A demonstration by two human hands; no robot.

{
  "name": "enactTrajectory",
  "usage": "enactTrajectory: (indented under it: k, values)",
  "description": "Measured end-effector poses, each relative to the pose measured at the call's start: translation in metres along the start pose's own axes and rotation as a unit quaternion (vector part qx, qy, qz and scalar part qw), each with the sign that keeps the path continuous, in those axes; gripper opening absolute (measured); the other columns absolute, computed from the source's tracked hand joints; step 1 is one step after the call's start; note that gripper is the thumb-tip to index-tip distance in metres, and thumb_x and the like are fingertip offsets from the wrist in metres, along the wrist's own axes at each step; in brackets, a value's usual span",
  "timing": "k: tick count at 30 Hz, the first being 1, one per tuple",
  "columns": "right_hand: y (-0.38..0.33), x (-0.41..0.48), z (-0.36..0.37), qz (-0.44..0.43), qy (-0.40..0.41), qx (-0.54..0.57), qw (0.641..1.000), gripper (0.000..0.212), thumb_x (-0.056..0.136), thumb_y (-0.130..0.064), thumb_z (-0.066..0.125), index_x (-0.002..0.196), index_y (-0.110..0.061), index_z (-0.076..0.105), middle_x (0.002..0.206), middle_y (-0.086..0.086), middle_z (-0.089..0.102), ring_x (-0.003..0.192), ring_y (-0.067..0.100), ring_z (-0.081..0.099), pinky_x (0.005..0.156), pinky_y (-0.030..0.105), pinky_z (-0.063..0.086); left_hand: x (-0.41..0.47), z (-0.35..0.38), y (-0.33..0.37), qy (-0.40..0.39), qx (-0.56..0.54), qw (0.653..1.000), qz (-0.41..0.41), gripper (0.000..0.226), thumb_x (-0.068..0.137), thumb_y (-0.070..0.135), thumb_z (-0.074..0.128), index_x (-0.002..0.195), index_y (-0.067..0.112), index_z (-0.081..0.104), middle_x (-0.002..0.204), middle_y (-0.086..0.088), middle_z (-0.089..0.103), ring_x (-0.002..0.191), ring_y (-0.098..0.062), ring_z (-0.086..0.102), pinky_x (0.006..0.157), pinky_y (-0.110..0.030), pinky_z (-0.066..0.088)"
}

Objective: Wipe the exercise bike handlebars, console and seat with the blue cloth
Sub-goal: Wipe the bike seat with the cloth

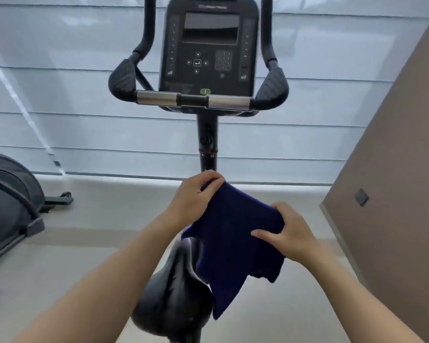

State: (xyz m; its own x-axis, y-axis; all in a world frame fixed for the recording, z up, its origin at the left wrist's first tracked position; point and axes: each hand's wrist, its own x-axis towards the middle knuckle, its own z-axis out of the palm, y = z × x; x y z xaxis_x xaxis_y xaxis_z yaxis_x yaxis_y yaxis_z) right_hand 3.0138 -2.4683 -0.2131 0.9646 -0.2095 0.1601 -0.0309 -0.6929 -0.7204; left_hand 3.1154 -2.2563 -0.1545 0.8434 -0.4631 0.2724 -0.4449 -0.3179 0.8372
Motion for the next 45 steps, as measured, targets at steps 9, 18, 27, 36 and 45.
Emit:
enactTrajectory:
  k: [9,18,27,36,45]
  values:
    - [0.018,-0.125,-0.042,0.141,0.076,0.070,0.985,0.014,0.082,-0.021,0.057,0.074,-0.032,0.060,0.079,-0.016,0.066,0.083,-0.005,0.060,0.067,0.013,0.043,-0.046,0.074,0.055,-0.165,-0.035,0.981,0.094,0.019,0.094,0.027,0.051,0.087,0.038,0.065,0.085,0.021,0.066,0.086,0.000,0.059,0.072,-0.012,0.044]
    - [0.004,-0.199,-0.036,0.217,0.141,0.088,0.962,0.016,0.089,-0.032,0.054,0.089,-0.043,0.065,0.082,-0.020,0.068,0.075,-0.006,0.062,0.052,0.007,0.045,-0.107,0.075,0.060,-0.105,0.064,0.985,0.119,0.016,0.092,0.027,0.052,0.089,0.037,0.065,0.084,0.024,0.064,0.085,0.003,0.057,0.075,-0.016,0.043]
    - [-0.040,-0.203,0.005,0.267,0.200,0.087,0.939,0.014,0.091,-0.033,0.052,0.082,-0.034,0.062,0.081,-0.013,0.069,0.071,0.002,0.063,0.048,0.011,0.043,-0.125,0.036,0.025,-0.106,0.135,0.983,0.063,0.012,0.094,0.038,0.045,0.093,0.042,0.056,0.085,0.017,0.064,0.079,-0.007,0.058,0.067,-0.028,0.049]
    - [-0.127,-0.126,0.065,0.279,0.322,0.301,0.853,0.034,0.092,-0.007,0.043,0.094,-0.033,0.065,0.105,0.000,0.066,0.096,0.019,0.063,0.069,0.028,0.058,-0.083,-0.045,-0.026,-0.276,0.041,0.959,0.048,0.012,0.098,0.027,0.041,0.096,0.035,0.050,0.094,0.011,0.065,0.078,-0.008,0.063,0.062,-0.022,0.056]
    - [-0.180,-0.062,0.110,0.263,0.402,0.310,0.821,0.026,0.087,-0.011,0.059,0.103,-0.031,0.063,0.100,-0.003,0.069,0.094,0.016,0.065,0.082,0.035,0.057,-0.058,-0.049,-0.048,-0.322,0.077,0.929,0.168,0.056,0.076,0.040,0.065,0.127,0.032,0.042,0.114,0.013,0.055,0.099,-0.009,0.054,0.086,-0.028,0.048]
